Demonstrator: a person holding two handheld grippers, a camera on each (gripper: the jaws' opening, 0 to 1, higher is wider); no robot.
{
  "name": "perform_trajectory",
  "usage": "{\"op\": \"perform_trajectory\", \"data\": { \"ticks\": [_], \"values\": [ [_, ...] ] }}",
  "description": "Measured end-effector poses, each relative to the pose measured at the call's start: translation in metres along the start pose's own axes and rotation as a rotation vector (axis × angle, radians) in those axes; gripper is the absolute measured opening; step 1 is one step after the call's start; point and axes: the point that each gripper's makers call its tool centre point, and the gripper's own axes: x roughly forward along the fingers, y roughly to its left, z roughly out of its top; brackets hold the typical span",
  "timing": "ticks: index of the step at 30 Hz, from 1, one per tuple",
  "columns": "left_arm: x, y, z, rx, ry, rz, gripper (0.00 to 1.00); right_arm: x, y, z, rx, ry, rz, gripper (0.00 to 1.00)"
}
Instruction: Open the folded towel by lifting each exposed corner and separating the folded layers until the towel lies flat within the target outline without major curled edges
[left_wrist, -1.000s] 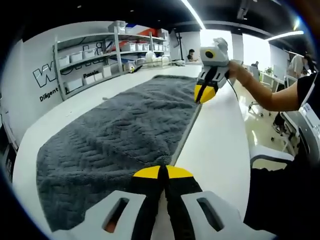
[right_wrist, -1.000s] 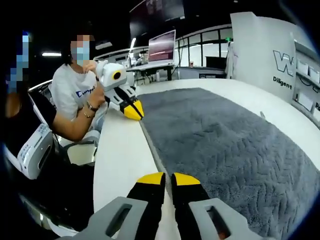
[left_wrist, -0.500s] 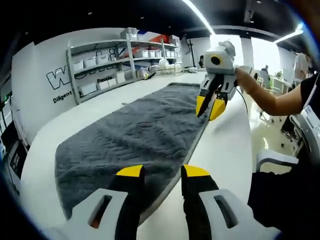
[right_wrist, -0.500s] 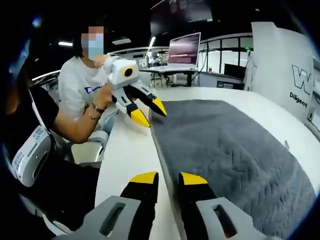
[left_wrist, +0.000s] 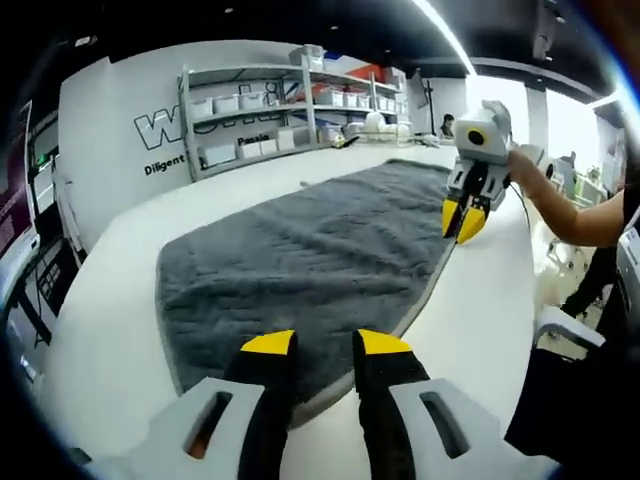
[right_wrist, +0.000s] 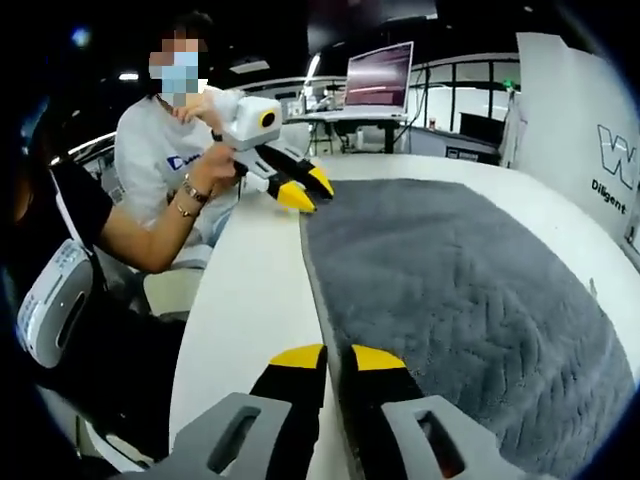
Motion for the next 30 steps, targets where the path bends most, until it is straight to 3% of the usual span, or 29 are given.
{"op": "perform_trajectory", "data": {
  "ticks": [7, 16, 20, 22, 28, 30],
  "values": [
    [-0.002, -0.001, -0.005, -0.051, -0.015, -0.011, 0.22, -0.001, 0.007, -0.001, 0.088, -0.018, 0.045, 0.03],
    [-0.003, -0.002, -0.004, -0.038, -0.021, -0.005, 0.22, -0.003, 0.011, 0.0, 0.054, -0.027, 0.037, 0.04],
    [-0.008, -0.001, 0.001, -0.032, -0.042, 0.001, 0.25, -0.016, 0.003, 0.012, 0.053, -0.109, -0.019, 0.1],
    [-0.011, 0.0, 0.006, -0.031, -0.065, 0.005, 0.31, -0.027, -0.002, 0.014, 0.056, -0.13, -0.061, 0.2],
    [-0.016, 0.002, 0.015, -0.024, -0.088, 0.028, 0.62, -0.065, -0.025, 0.011, 0.083, -0.18, -0.198, 0.34],
    [-0.016, 0.003, 0.016, -0.026, -0.095, 0.036, 0.67, -0.076, -0.031, 0.004, 0.087, -0.174, -0.235, 0.39]
  ]
}}
